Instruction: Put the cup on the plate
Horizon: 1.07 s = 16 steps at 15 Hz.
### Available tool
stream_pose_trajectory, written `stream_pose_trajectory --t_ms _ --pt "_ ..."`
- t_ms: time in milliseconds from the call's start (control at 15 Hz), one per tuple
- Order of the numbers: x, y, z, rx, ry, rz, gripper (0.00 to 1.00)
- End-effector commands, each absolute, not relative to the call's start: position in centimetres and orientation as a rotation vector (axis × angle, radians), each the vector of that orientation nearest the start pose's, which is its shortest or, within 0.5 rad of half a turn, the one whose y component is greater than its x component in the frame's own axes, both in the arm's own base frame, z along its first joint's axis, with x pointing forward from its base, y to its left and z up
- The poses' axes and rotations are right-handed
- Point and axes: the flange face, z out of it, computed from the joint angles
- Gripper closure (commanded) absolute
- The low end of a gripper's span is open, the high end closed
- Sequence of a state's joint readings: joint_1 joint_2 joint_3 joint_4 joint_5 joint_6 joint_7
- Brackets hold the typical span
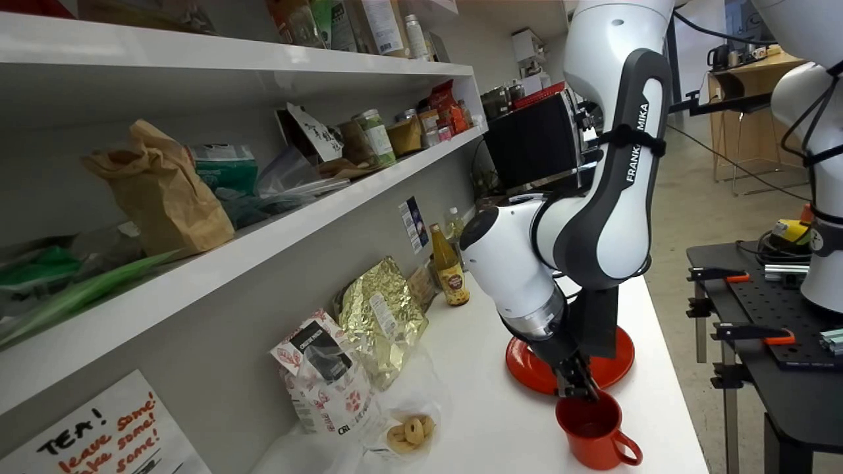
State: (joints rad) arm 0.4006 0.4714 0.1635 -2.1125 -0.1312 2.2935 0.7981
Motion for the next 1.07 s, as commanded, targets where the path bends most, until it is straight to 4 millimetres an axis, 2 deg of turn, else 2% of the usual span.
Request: stream_pose_trajectory --t_ms 0,333,533,800,1000 --pt "47.4 27.9 18.4 -3.292 0.248 0.357 0.97" --pt "50.5 25.3 22.7 -3.269 0.344 0.230 0.97" --pt "51.7 23.7 24.8 -3.255 0.392 0.175 0.97" --pt "52.0 22.1 26.2 -3.242 0.442 0.150 0.97" --pt "51.7 20.8 25.6 -3.238 0.471 0.173 0.97"
